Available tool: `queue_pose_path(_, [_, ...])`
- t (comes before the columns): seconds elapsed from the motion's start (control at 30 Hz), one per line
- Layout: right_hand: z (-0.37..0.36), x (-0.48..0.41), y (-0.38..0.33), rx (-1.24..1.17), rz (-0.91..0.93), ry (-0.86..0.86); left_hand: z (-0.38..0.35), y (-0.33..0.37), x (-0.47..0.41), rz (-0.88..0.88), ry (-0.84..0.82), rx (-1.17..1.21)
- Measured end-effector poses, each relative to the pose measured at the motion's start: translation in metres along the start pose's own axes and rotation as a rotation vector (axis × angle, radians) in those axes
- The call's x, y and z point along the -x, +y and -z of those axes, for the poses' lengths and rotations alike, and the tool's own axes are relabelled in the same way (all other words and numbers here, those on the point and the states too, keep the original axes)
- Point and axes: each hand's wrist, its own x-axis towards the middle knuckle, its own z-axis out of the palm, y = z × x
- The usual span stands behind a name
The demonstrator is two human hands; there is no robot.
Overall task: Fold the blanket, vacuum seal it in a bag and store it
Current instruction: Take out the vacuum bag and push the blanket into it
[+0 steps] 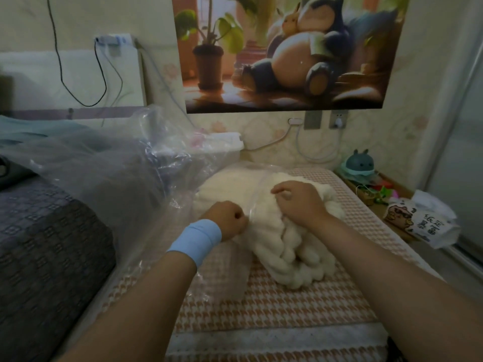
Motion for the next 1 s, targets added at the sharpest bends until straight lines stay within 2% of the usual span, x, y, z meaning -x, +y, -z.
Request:
queue_pose_path(0.03, [0.007, -0.003, 0.006, 0.157, -0.091, 0.035, 0.002, 0.005, -0.006, -0.034, 0.117, 0.04])
queue_pose_path(0.07, [0.01, -0.004, 0.017, 0.295, -0.221, -0.02, 0.002, 0.01, -0.013, -0.07, 0.186, 0.084])
queue_pose_path(0.13, [0.008, -0.002, 0.04, 0.283, -0.432, -0.231, -0.002, 0.017, -0.029, -0.143, 0.218, 0.08])
queue_pose_path(0.17, [0.004, 0.001, 0.051, 0.202, -0.44, -0.316, -0.006, 0.022, -0.038, -0.16, 0.206, 0.036])
queue_pose_path(0.23, [-0.006, 0.008, 0.054, 0.118, -0.313, -0.386, -0.011, 0.025, -0.049, -0.134, 0.156, -0.033])
queue_pose_path(0.33, [-0.004, 0.011, 0.043, 0.097, -0.21, -0.317, -0.019, 0.029, -0.068, -0.006, -0.023, 0.021])
queue_pose_path(0.43, [-0.003, 0.015, 0.045, -0.01, -0.234, -0.277, -0.021, 0.036, -0.083, 0.044, -0.003, -0.121])
queue_pose_path(0.5, [-0.002, 0.014, 0.05, -0.046, -0.358, -0.133, -0.019, 0.042, -0.094, 0.046, 0.007, -0.194])
queue_pose_path(0.57, [0.005, 0.009, 0.054, -0.03, -0.566, 0.02, -0.017, 0.047, -0.104, 0.066, -0.009, -0.21])
queue_pose_path(0.6, [0.009, 0.005, 0.057, -0.056, -0.663, 0.045, -0.015, 0.048, -0.108, 0.081, -0.016, -0.231])
queue_pose_path(0.67, [0.008, -0.003, 0.07, -0.209, -0.761, -0.039, -0.012, 0.051, -0.114, 0.085, -0.017, -0.305])
queue_pose_path(0.73, [-0.003, -0.005, 0.086, -0.376, -0.72, -0.124, -0.01, 0.053, -0.122, 0.085, 0.028, -0.338])
queue_pose_path(0.8, [-0.014, -0.006, 0.096, -0.478, -0.606, -0.123, -0.007, 0.053, -0.132, 0.109, 0.048, -0.201])
queue_pose_path(0.87, [-0.017, -0.008, 0.095, -0.476, -0.448, -0.1, -0.006, 0.053, -0.138, 0.14, 0.018, -0.055])
queue_pose_path(0.93, [-0.018, -0.011, 0.095, -0.441, -0.299, -0.073, -0.008, 0.052, -0.14, 0.126, -0.041, -0.099])
queue_pose_path(1.0, [-0.02, -0.011, 0.096, -0.403, -0.227, -0.079, -0.01, 0.047, -0.146, 0.097, -0.01, -0.218])
